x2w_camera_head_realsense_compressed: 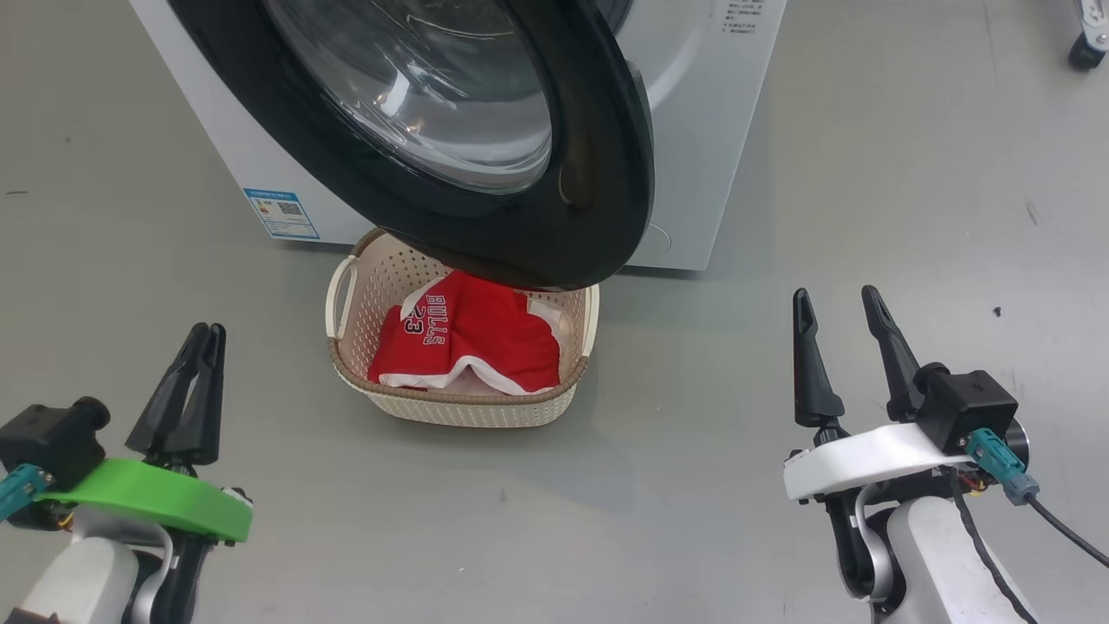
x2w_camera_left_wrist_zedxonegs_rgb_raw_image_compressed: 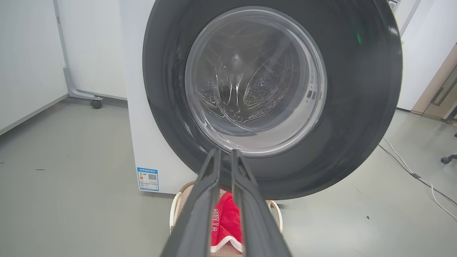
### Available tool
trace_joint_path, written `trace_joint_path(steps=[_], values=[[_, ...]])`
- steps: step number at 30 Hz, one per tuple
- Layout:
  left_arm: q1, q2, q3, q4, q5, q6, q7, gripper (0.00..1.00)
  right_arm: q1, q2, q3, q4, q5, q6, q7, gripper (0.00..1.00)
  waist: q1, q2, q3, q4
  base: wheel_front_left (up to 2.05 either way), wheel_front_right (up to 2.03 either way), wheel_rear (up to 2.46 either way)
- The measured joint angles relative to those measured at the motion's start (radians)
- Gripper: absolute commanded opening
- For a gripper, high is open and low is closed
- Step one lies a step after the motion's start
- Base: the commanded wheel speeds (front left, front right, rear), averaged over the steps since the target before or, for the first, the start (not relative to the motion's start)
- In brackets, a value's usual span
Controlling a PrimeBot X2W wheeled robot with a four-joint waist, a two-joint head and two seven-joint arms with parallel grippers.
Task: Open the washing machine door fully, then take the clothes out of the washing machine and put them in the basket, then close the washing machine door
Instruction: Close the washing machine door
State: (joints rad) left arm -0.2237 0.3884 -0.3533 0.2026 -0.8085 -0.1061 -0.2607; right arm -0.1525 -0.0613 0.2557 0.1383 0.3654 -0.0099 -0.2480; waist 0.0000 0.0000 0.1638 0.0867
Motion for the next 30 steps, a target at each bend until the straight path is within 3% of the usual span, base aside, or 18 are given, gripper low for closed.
trace_joint_path(steps=[8, 13, 30], values=[[0.021, -0.031, 0.007, -0.042, 0.095, 0.006, 0.003, 1.0, 0.004, 0.002, -0.01, 0.0, -0.002, 0.008, 0.0, 1.0, 0.0, 0.0, -0.009, -0.003, 0.0, 0.0, 0.0], [0.034, -0.078, 0.055, -0.061, 0.109, 0.014, 0.004, 1.0, 0.021, 0.004, -0.012, 0.009, -0.003, 0.009, 0.0, 1.0, 0.0, 0.0, -0.019, 0.0, 0.0, 0.0, 0.0], [0.106, -0.125, 0.118, -0.085, 0.176, 0.02, 0.004, 1.0, 0.034, 0.006, -0.011, 0.015, -0.008, 0.028, 0.0, 1.0, 0.0, 0.0, -0.042, -0.002, 0.0, 0.0, 0.0]])
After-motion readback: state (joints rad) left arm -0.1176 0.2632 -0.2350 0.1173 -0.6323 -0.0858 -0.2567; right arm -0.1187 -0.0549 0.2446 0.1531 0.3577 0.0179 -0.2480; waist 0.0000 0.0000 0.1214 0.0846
